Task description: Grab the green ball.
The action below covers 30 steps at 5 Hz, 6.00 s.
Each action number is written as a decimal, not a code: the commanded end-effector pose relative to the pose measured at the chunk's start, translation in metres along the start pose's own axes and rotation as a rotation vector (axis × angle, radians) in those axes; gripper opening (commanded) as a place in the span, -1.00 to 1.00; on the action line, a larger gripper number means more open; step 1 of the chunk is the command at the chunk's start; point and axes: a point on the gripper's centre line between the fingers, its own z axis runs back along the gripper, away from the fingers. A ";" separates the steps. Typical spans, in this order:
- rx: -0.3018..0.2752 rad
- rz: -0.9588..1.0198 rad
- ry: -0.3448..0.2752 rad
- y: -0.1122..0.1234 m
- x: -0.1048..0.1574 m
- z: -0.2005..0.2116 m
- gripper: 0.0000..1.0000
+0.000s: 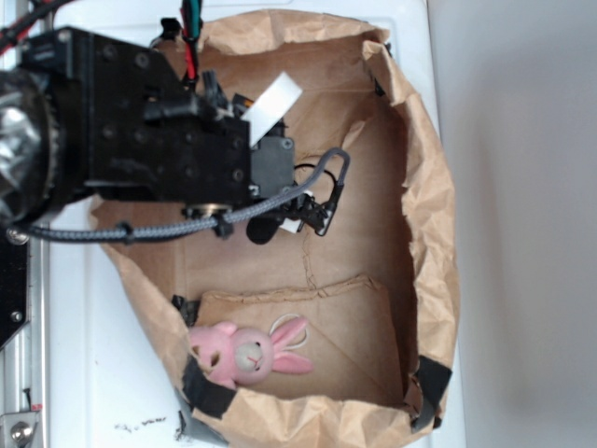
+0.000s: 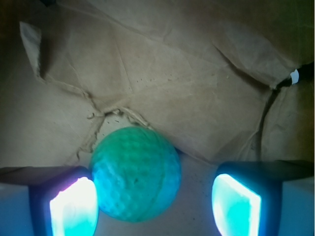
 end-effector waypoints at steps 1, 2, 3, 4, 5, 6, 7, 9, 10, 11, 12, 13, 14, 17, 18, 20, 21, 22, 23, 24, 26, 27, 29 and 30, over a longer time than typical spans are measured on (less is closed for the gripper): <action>-0.058 0.045 -0.009 0.002 0.008 0.023 1.00; -0.063 0.058 -0.001 0.000 0.008 0.023 1.00; -0.071 0.073 0.010 -0.015 0.009 0.025 1.00; -0.080 0.091 0.004 -0.025 0.011 0.024 1.00; -0.084 0.094 -0.018 -0.028 0.011 0.017 1.00; -0.074 0.094 -0.044 -0.030 0.014 0.009 1.00; -0.062 0.071 -0.062 -0.021 0.016 0.005 1.00; -0.065 0.036 -0.083 -0.008 0.012 0.001 1.00; -0.068 0.031 -0.083 -0.006 0.011 0.001 1.00; -0.074 0.040 -0.087 -0.006 0.010 0.001 1.00; -0.079 0.048 -0.074 -0.007 0.014 0.004 -1.00; -0.100 0.026 -0.061 0.002 0.015 0.008 -1.00; -0.108 -0.004 -0.037 0.011 0.019 0.013 -1.00; -0.111 -0.196 0.047 -0.047 0.021 0.054 -1.00; -0.152 -0.298 0.083 -0.052 0.024 0.065 -1.00; -0.234 -0.499 0.098 -0.048 0.019 0.092 -1.00; -0.287 -0.525 0.081 -0.051 0.015 0.105 -1.00; -0.332 -0.534 0.070 -0.055 0.012 0.120 -1.00; -0.338 -0.580 0.045 -0.054 0.006 0.129 -1.00; -0.315 -0.669 0.006 -0.051 0.004 0.137 -1.00; -0.256 -0.884 0.028 -0.040 -0.002 0.153 -1.00; -0.228 -0.952 0.049 -0.038 -0.004 0.159 -1.00; -0.227 -0.907 0.096 -0.050 -0.006 0.162 -1.00; -0.239 -0.867 0.092 -0.054 -0.010 0.155 -1.00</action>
